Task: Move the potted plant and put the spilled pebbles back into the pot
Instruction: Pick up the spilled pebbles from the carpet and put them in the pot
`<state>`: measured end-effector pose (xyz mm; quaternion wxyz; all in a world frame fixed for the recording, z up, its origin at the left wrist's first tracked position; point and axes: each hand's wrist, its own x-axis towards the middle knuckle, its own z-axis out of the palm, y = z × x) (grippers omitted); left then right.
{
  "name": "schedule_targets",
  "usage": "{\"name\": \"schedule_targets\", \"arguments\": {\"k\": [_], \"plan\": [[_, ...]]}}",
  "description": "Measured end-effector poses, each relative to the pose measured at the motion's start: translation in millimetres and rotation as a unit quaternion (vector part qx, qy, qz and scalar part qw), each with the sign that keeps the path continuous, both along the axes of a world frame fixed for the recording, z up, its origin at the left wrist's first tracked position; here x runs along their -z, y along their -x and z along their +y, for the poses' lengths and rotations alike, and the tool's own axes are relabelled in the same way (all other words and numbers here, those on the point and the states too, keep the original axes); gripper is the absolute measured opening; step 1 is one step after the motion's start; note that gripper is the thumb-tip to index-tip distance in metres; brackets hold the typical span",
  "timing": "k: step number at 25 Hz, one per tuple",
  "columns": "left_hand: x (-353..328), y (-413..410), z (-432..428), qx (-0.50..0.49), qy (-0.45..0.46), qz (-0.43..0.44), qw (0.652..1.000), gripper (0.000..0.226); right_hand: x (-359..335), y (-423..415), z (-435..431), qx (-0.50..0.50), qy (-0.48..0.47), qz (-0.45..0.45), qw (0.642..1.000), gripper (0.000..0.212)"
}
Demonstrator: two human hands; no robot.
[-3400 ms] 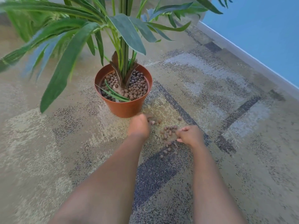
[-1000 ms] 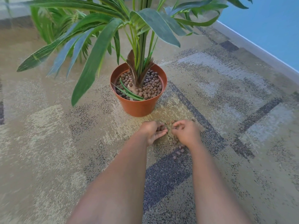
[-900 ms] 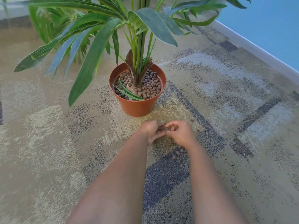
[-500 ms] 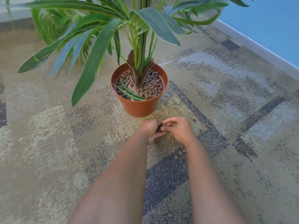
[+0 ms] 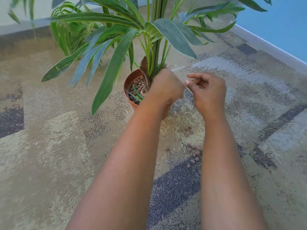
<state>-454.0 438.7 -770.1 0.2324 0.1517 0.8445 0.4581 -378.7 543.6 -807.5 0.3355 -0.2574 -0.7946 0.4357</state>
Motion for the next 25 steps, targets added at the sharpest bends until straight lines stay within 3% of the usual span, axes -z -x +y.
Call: {"name": "schedule_targets", "arguments": {"k": [3, 6, 11, 16, 18, 20, 21, 22, 23, 25], "plan": [[-3.4, 34.2, -35.3, -0.090, 0.101, 0.124, 0.983, 0.016, 8.1, 13.8, -14.6, -0.010, -0.063, -0.044, 0.997, 0.018], [14.0, 35.9, -58.5, -0.067, 0.130, 0.169, 0.975, 0.023, 23.8, 21.4, -34.3, -0.051, -0.109, -0.098, 0.988, 0.017], [36.4, 22.6, -48.6, -0.081, 0.090, 0.181, 0.976, 0.016, 27.8, 21.4, -44.5, -0.129, -0.111, -0.126, 0.977, 0.024], [29.1, -0.1, -26.1, -0.170, 0.007, 0.284, 0.944, 0.022, 20.9, -16.4, -2.2, -0.025, 0.001, -0.106, 0.994, 0.026], [28.6, -23.6, -7.9, -0.087, -0.052, 0.338, 0.936, 0.021, 31.7, -36.5, 22.3, 0.020, 0.057, -0.180, 0.982, 0.023], [41.8, -54.1, 12.2, 0.131, 0.000, 0.326, 0.936, 0.021, 53.4, -52.7, 40.9, 0.042, 0.057, -0.405, 0.911, 0.013], [54.8, -68.9, 20.6, 0.240, 0.084, 0.291, 0.922, 0.020, 63.8, -60.1, 43.8, 0.038, 0.057, -0.515, 0.854, 0.018], [70.8, -81.2, 24.6, 0.310, 0.186, 0.249, 0.899, 0.022, 74.8, -66.2, 44.0, 0.028, 0.071, -0.593, 0.801, 0.036], [88.8, -89.3, 24.2, 0.329, 0.277, 0.209, 0.878, 0.032, 85.0, -72.4, 41.4, 0.010, 0.093, -0.637, 0.765, 0.050], [120.6, -92.6, 10.6, 0.263, 0.394, 0.136, 0.870, 0.064, 99.6, -81.2, 33.9, -0.025, 0.120, -0.667, 0.735, 0.049]]}}
